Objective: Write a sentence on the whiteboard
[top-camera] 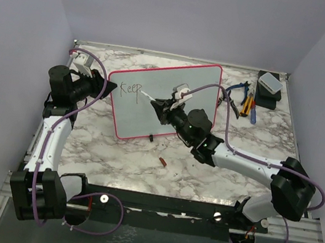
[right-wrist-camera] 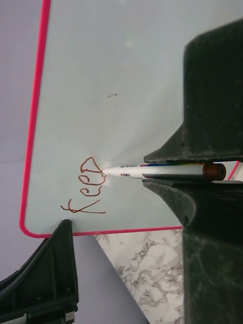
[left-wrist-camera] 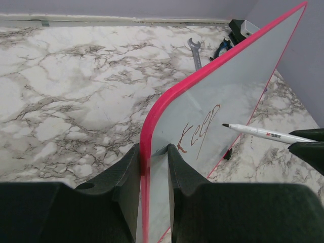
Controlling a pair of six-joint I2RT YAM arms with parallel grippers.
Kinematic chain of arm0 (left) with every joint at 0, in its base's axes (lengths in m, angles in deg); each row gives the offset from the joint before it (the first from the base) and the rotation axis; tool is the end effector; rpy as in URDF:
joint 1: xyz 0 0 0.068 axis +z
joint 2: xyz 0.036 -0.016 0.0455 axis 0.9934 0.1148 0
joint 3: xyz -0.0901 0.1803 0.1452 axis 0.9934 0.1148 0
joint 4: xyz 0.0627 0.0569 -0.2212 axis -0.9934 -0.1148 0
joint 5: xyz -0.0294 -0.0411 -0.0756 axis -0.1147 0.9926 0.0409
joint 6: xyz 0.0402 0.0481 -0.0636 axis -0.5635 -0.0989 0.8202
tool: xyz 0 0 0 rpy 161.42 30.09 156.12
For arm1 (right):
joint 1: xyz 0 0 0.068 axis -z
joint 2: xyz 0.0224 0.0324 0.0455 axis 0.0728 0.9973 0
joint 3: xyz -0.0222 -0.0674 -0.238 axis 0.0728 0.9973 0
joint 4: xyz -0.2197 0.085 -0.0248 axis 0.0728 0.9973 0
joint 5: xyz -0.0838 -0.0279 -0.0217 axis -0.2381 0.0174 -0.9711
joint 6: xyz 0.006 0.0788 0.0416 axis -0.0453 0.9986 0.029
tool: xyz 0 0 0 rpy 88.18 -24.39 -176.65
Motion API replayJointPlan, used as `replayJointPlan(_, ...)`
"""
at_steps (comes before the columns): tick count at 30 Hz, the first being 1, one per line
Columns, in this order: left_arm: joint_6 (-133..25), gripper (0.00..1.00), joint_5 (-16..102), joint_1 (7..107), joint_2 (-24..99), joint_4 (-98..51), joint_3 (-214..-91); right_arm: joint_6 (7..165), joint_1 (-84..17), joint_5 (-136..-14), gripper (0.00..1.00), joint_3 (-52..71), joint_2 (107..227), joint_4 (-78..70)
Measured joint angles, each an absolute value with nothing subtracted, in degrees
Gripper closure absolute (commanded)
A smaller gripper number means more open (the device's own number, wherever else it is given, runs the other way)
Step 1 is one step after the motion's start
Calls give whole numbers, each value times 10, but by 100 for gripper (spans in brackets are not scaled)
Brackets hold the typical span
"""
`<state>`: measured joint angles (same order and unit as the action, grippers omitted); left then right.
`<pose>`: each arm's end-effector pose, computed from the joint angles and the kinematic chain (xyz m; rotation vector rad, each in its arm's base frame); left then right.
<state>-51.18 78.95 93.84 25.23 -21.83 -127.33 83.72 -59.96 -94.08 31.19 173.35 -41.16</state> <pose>0.2710 -0.0064 0.2963 0.1818 1.7684 -0.7281 0.2245 0.3029 0.2884 -0.5316 1.4698 0.6887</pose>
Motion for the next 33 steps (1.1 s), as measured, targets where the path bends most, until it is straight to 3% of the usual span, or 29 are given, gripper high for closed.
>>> replayJointPlan(8,-512,85,789,938,252,-218,-1273,824,-598,-971,99,326,1676,-410)
replayJointPlan(33,-512,86,789,939,252,-219,-1272,823,-570,-987,99,349,1697,-402)
